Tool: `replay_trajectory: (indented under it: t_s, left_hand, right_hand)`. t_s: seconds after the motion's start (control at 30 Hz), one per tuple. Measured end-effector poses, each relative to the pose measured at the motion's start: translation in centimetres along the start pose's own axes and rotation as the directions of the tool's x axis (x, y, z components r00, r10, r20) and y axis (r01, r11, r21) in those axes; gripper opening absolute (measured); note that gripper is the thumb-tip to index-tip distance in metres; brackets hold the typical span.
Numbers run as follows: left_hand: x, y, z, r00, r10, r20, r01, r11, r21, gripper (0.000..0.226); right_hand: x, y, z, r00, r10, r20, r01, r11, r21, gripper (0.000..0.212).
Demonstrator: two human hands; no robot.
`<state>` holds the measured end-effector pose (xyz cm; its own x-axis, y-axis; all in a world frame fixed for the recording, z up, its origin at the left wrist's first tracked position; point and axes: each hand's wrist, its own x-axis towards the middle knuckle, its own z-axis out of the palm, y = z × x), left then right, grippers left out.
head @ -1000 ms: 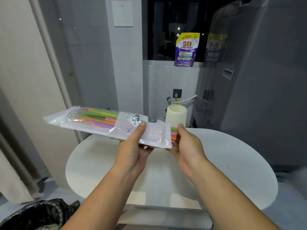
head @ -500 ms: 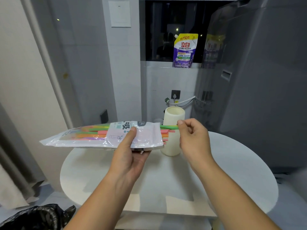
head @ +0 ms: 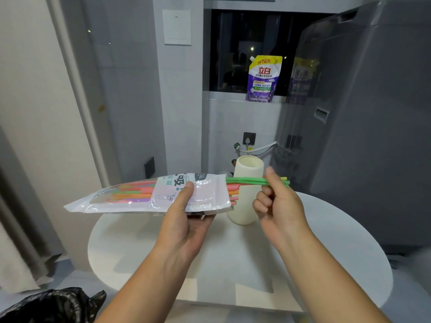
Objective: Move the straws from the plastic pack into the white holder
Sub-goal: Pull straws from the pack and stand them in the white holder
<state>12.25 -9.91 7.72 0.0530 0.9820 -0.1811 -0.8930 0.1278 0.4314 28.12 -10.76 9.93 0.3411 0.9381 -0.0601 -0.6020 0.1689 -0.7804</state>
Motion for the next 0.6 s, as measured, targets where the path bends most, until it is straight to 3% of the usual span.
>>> replay_trajectory:
  t_s: [0.07,0.13,0.27,0.4,0.6]
  left_hand:
    - [0.0,-0.1,0.1,1.000,-0.005,0.007,0.005,1.000,-0.011,0.038]
    - [-0.2,-0.4,0.2,1.000,-0.014,0.008,0.014,1.000,-0.008,0.038]
    - [-0.5,-0.7,0.2,0.999,-0.028,0.019,0.028,1.000,0.010,0.037]
    - [-0.3,-0.6,-0.1,1.000,-0.028,-0.005,0.028,1.000,-0.001,0.033]
    - [0.3,-0.3,-0.4,0.999,-0.017,-0.038,0.014,0.998,-0.055,0.030]
  right_hand:
    - [-0.1,0.6,0.4,1.000,0.004,0.003,-0.004,1.000,0.025,0.033]
    - [-0.5,1.4,0.8,1.000,-0.025,0.017,0.026,0.998,-0.058,0.040]
    - [-0.9,2.1,1.2,0.996,-0.090,0.000,0.089,0.982,-0.169,0.028]
    - [-0.1,1.5,1.3,0.987,-0.157,-0.036,0.143,0.957,-0.251,0.031]
    - [1.1,-0.3,1.6,0.987,-0.156,0.033,0.159,0.937,-0.312,0.028]
